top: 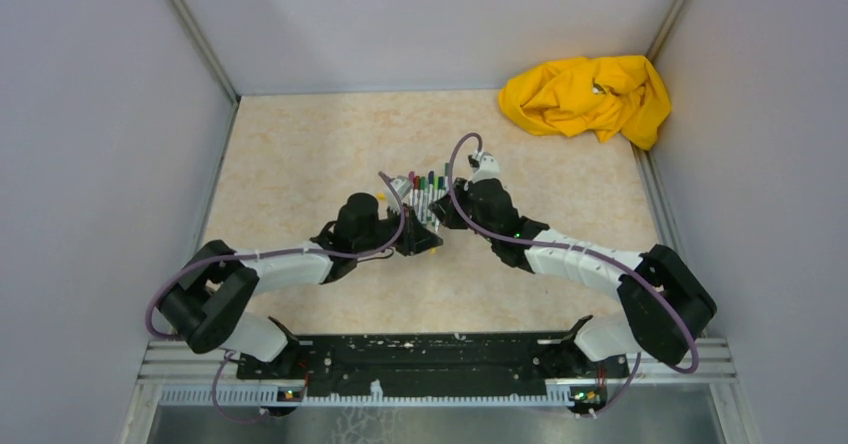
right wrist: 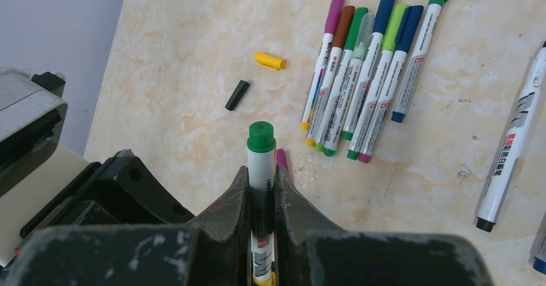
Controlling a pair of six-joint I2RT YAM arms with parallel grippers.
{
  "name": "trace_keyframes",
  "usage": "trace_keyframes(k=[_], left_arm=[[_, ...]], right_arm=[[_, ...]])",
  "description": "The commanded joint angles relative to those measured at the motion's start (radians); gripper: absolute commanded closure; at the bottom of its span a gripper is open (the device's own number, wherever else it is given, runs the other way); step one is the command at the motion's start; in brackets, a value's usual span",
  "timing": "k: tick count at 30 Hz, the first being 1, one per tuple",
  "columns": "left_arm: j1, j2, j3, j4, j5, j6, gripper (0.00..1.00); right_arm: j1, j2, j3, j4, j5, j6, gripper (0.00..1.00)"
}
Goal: Open the pen caps
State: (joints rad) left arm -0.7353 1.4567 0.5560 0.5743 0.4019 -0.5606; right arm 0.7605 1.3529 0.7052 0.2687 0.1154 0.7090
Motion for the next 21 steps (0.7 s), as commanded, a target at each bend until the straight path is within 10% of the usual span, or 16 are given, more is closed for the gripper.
trace_keyframes(k=[1, 21], left_arm=[[-0.011, 0.013, -0.010, 0.049, 0.018, 0.008, 0.96], [-0.125, 0.044, -0.053, -0.084, -0.228, 0.067, 1.00]], right_arm=[[-0.008, -0.040, 0.010, 0.052, 0.011, 0.008, 1.00], [-0.303, -0.021, 0.355, -0.037, -0.053, -0.027, 1.00]])
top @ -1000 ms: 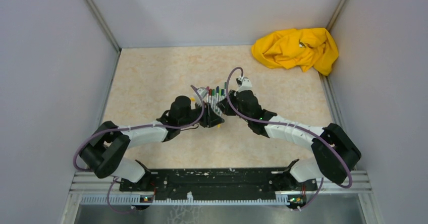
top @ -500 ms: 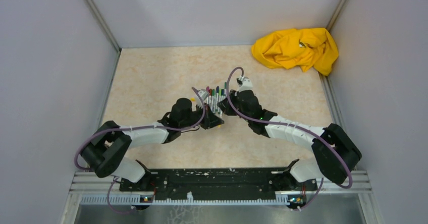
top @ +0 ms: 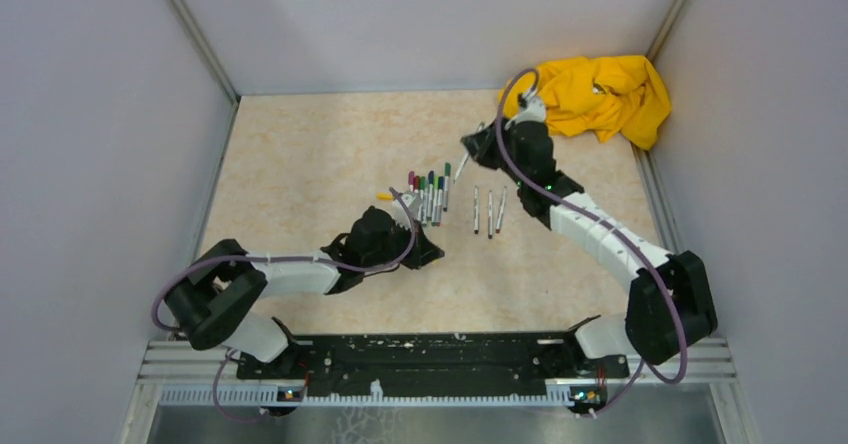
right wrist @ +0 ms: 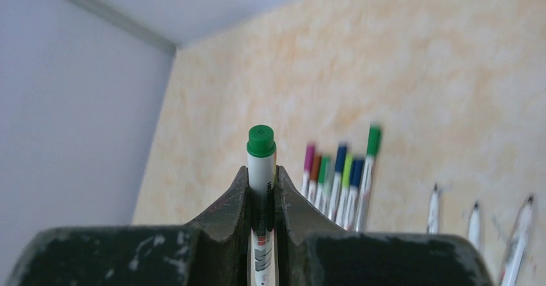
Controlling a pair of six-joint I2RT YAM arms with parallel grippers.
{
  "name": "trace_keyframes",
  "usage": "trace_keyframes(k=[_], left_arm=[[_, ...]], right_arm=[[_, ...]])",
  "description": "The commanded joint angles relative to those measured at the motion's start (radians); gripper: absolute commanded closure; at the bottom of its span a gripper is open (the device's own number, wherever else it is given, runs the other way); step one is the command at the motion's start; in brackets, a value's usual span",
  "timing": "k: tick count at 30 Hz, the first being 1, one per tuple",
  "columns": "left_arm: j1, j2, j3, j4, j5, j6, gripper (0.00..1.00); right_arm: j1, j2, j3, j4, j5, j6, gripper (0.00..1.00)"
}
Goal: Open the pen caps
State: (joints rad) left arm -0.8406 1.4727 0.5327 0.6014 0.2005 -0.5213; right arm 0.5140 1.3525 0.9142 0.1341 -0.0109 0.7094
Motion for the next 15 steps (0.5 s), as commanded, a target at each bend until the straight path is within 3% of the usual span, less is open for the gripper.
trace_keyframes(k=[1, 5, 11, 15], left_arm=[[-0.024, 0.030, -0.031, -0.118, -0.037, 0.027, 1.00], [-0.026, 0.000, -0.048, -0.144, -0.144, -0.016, 1.00], [-0.026, -0.129, 0.005, -0.373, -0.529, -0.180, 1.00], [-0.023, -0.135, 0.109, -0.587, -0.763, -0.258, 0.88]], right_arm=[[-0.059, -0.010, 0.171, 0.083, 0.074, -0.033, 1.00], [-0.060, 0.029, 0.218, 0.001, 0.057, -0.071, 1.00], [-0.044, 0.073, 0.165, -0.125, 0.081, -0.117, 1.00], [0.007, 0.118, 0.158, -0.228, 0.178, -0.182, 1.00]])
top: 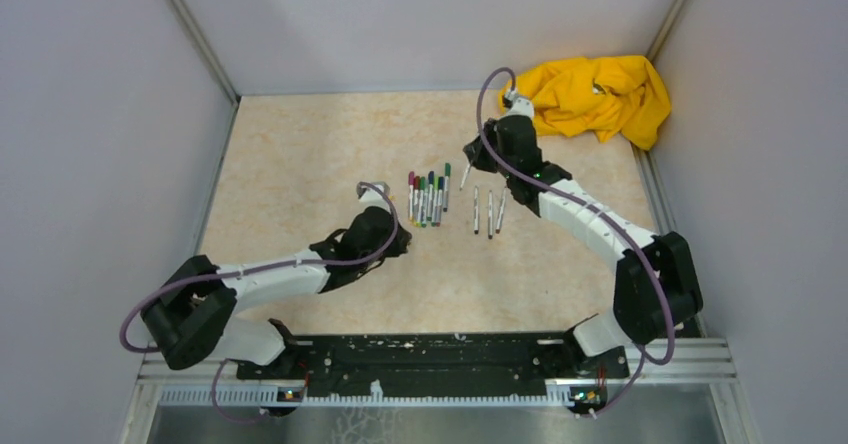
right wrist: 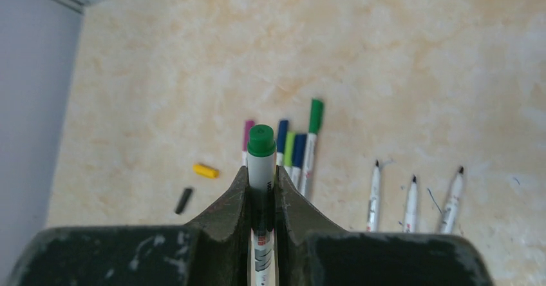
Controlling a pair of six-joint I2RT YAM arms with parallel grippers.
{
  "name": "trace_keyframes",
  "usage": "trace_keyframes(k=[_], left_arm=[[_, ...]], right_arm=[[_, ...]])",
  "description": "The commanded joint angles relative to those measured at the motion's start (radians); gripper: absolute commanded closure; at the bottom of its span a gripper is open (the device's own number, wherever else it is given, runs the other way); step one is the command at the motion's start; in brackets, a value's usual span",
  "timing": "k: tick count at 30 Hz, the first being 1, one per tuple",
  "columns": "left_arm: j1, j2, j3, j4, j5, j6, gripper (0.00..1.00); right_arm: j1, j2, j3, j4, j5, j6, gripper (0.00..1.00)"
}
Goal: Open the pen caps
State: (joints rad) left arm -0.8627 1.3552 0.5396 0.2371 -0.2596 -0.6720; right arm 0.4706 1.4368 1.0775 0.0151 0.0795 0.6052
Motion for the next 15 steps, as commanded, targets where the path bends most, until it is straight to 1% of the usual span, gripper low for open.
trace_keyframes(k=[1, 3, 6, 9, 10, 15], left_arm=[[0.004, -0.007, 0.129, -0.285, -0.331, -0.119, 0.87], [0.019, 0.029, 0.187, -0.362, -0.344, -0.124, 0.87], [0.045, 0.092, 0.240, -0.404, -0.335, -0.124, 0.85], [0.080, 0.127, 0.244, -0.377, -0.291, -0.110, 0.73], [0.096, 0.133, 0.237, -0.355, -0.264, -0.098, 0.71], [0.178, 0.144, 0.224, -0.297, -0.144, -0.062, 0.56]], right_arm=[[0.059, 0.046, -0.003, -0.131, 0.112, -0.086, 1.00], [0.071, 0.071, 0.003, -0.170, 0.153, -0.096, 1.00], [0.074, 0.094, -0.009, -0.197, 0.184, -0.100, 1.00], [0.074, 0.114, -0.020, -0.218, 0.211, -0.112, 1.00], [0.074, 0.123, -0.019, -0.229, 0.219, -0.117, 1.00], [0.074, 0.168, -0.026, -0.242, 0.231, -0.133, 1.00]])
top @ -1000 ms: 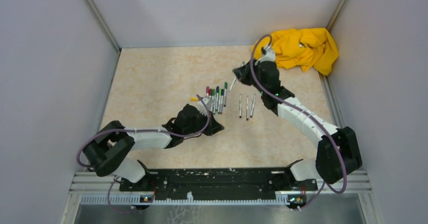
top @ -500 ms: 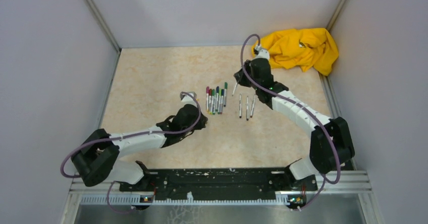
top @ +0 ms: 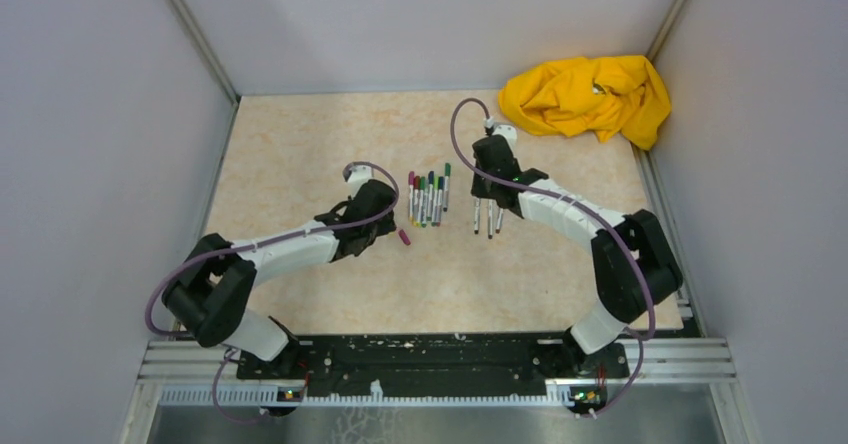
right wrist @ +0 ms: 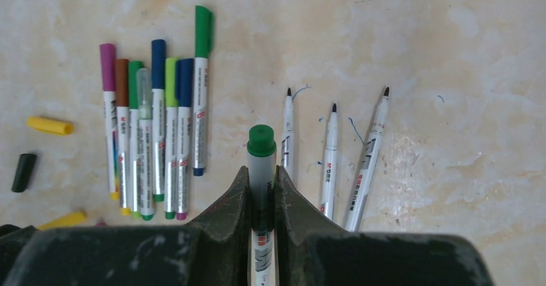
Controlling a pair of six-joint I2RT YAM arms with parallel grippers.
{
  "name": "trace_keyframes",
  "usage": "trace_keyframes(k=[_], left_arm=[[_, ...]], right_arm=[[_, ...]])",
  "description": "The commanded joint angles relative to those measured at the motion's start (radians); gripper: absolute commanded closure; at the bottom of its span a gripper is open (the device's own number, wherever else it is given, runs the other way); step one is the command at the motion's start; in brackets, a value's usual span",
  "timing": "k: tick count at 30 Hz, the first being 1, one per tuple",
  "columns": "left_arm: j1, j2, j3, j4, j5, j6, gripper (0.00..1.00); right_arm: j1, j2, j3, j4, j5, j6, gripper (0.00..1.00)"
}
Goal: Open the pen caps
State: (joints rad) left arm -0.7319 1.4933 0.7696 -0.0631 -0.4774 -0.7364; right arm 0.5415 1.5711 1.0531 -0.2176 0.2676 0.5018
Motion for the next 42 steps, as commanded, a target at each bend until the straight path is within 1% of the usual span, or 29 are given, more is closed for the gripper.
trace_keyframes(k=[1, 2, 9, 12, 15, 16, 19, 21, 22, 26, 28, 37, 42], left_arm=[[0.064, 0.008, -0.005, 0.009, 0.091, 0.008, 0.53], [0.075, 0.011, -0.005, 0.017, 0.105, 0.014, 0.51], [0.112, 0.026, -0.010, 0.046, 0.159, 0.029, 0.48], [0.121, 0.022, -0.016, 0.055, 0.174, 0.025, 0.44], [0.123, 0.011, -0.016, 0.055, 0.185, 0.019, 0.38], [0.123, 0.006, -0.016, 0.055, 0.190, 0.019, 0.36], [0.127, -0.004, -0.015, 0.056, 0.201, 0.017, 0.29], [0.127, -0.008, -0.011, 0.055, 0.204, 0.017, 0.26], [0.128, -0.012, -0.010, 0.055, 0.205, 0.016, 0.26], [0.129, -0.028, -0.011, 0.055, 0.207, 0.015, 0.25], [0.130, -0.034, -0.011, 0.055, 0.207, 0.017, 0.25], [0.130, -0.070, -0.003, 0.054, 0.211, 0.017, 0.25], [0.130, -0.085, 0.004, 0.055, 0.220, 0.022, 0.25]], right_arm=[[0.003, 0.044, -0.003, -0.011, 0.044, -0.030, 1.00], [0.002, 0.054, -0.005, -0.012, 0.048, -0.030, 1.00], [-0.015, 0.098, -0.031, 0.007, 0.059, -0.032, 1.00], [-0.021, 0.117, -0.028, 0.005, 0.059, -0.045, 1.00], [-0.023, 0.133, -0.022, 0.007, 0.057, -0.060, 1.00], [-0.025, 0.139, -0.019, 0.007, 0.056, -0.063, 0.98], [-0.026, 0.157, -0.015, 0.017, 0.043, -0.073, 0.90], [-0.027, 0.163, -0.014, 0.021, 0.038, -0.077, 0.86], [-0.028, 0.165, -0.012, 0.022, 0.037, -0.077, 0.82], [-0.028, 0.158, -0.007, 0.026, 0.040, -0.083, 0.71], [-0.027, 0.151, -0.001, 0.027, 0.042, -0.090, 0.67], [-0.012, 0.086, 0.066, 0.026, 0.050, -0.136, 0.66], [0.021, 0.101, 0.148, 0.001, 0.037, -0.150, 0.66]])
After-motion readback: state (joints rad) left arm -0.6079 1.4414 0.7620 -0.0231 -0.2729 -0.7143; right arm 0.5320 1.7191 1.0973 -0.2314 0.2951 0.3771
